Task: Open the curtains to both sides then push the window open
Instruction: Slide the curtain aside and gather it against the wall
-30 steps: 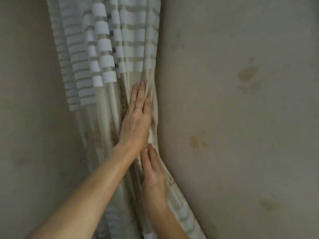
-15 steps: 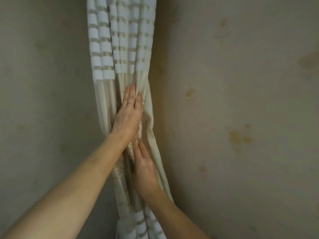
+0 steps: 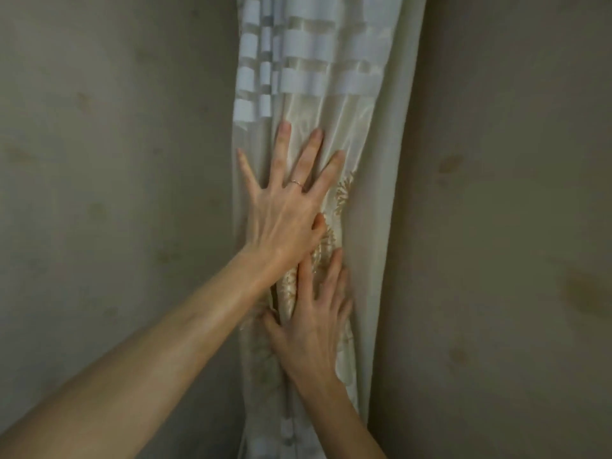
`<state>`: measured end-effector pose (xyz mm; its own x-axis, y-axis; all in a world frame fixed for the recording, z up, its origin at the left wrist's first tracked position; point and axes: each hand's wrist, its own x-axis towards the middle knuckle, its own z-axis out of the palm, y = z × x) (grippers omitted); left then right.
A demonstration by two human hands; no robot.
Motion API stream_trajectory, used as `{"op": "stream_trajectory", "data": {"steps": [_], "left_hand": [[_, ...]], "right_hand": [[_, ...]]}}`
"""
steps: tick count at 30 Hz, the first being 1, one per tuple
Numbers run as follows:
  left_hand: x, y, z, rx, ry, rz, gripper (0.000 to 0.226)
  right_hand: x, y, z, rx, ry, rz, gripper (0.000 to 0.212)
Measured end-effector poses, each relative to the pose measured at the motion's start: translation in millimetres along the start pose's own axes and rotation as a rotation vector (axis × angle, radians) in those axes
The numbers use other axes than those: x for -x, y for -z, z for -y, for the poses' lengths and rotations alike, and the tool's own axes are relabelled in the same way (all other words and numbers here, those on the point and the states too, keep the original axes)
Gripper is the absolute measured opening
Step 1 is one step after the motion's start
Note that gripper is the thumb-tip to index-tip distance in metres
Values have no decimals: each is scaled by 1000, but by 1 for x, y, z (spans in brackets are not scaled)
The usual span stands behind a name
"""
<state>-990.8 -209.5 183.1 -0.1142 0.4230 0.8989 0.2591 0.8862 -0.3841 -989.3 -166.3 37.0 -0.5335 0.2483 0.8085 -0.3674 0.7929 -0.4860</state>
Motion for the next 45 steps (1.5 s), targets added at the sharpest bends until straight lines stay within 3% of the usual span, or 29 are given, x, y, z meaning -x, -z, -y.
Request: {"op": "stream_trajectory", "data": {"steps": [2,5,12,16,21,24,27,30,34,38,42,43,45], "left_hand": [[-5,-18,0,14,12,-27,93],[-15,-47,6,49,10,-72,82],[-47,-139,32,106,60,-95,75],[-55,-212,52,107,36,-161,59],[-39,-278,77,62,77,94,71],[-31,-277,82,112,95,173,70],[-23,-266,84,103,79,160,75],[-18,-248,81,9,32,139,81],[-37,-231,67,-78,-44,3,89],[-59,-228,64,-34,-1,-14,103],[-65,-248,74,68,-49,-59,92],[-67,-256,79,102,-50,-90,91],[-71,-271,90,132,-26,-133,94]], "right_hand": [[-14,-13,-9,-69,80,-30,104],[-38,-32,-23,-197,188,-121,84],[-111,-96,-55,-218,237,-199,65],[-144,-143,-75,-206,210,-133,58],[-173,-199,-104,-142,210,74,70],[-166,-209,-109,-130,238,114,69],[-148,-196,-111,-63,270,-64,63],[-142,-182,-108,-35,182,-243,79],[-149,-184,-102,31,32,-167,116],[-154,-186,-101,3,51,-134,117],[-162,-199,-99,-9,76,-132,134],[-166,-204,-98,-27,83,-162,128],[-178,-212,-93,-88,106,-250,96]]}}
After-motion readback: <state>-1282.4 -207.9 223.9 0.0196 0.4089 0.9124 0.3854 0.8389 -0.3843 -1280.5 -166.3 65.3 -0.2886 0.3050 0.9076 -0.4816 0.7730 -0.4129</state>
